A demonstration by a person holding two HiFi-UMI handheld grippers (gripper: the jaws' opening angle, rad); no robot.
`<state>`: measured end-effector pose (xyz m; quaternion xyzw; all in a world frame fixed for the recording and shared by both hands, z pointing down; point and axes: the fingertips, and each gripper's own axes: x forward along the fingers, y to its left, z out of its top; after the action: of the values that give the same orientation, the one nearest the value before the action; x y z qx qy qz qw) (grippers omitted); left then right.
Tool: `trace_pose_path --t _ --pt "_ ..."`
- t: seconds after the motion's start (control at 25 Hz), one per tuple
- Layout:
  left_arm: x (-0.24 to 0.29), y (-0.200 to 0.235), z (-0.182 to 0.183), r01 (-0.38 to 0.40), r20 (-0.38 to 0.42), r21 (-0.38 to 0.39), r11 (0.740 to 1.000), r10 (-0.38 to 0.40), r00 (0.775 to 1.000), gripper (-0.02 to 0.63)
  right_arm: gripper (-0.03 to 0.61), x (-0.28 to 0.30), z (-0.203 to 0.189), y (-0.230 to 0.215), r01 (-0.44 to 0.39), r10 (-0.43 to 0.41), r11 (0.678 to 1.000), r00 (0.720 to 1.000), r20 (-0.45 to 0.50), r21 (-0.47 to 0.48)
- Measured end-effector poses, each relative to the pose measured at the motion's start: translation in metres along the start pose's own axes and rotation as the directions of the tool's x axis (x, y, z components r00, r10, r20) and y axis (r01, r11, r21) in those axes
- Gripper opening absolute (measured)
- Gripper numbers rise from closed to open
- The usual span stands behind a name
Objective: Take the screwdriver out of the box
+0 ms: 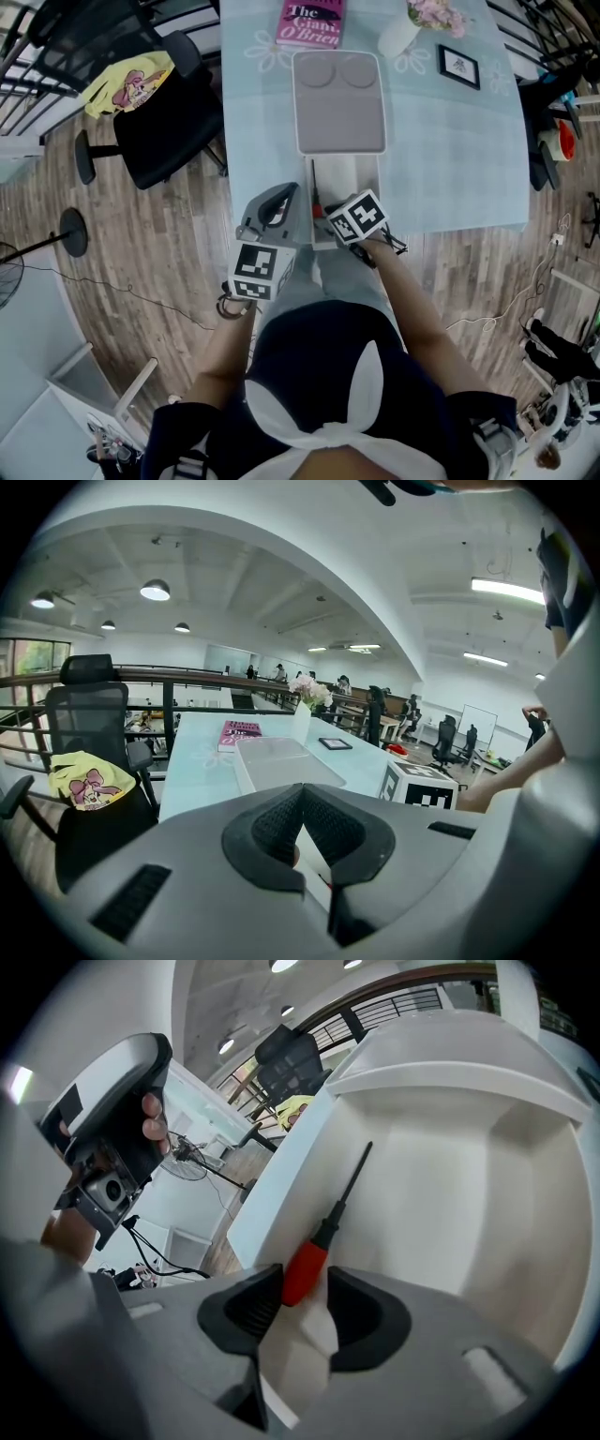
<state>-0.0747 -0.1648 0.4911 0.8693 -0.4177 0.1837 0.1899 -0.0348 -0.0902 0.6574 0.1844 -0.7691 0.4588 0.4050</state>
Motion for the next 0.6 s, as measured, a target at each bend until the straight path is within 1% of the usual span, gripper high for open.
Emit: trace_pose_path --t 0.12,0.32,0.52,0.6 --pt "0.001 0.002 0.002 0.0 -0.002 -0.001 1.0 0.0 1.0 0.017 0.123 0.003 0.001 0.001 -0.025 0.025 1.0 1.0 -0.012 0.009" --pt "0.004 0.007 0.002 -0.012 0.004 0.005 1.0 0.012 1.0 0.017 0.1 0.002 0.002 0.002 -0.055 0.055 0.998 0.998 -0.02 0.041" --pt "0.006 0.007 0.002 -0.013 0.009 0.006 1.0 0.013 1.0 0.017 0.087 -0.005 -0.001 -0.006 -0.022 0.024 0.998 0.999 -0.023 0.052" --pt "0.006 0.007 0.002 -0.012 0.009 0.004 1.0 0.012 1.0 0.017 0.069 -0.009 -0.001 -0.01 -0.003 0.004 0.998 1.0 -0.02 0.056"
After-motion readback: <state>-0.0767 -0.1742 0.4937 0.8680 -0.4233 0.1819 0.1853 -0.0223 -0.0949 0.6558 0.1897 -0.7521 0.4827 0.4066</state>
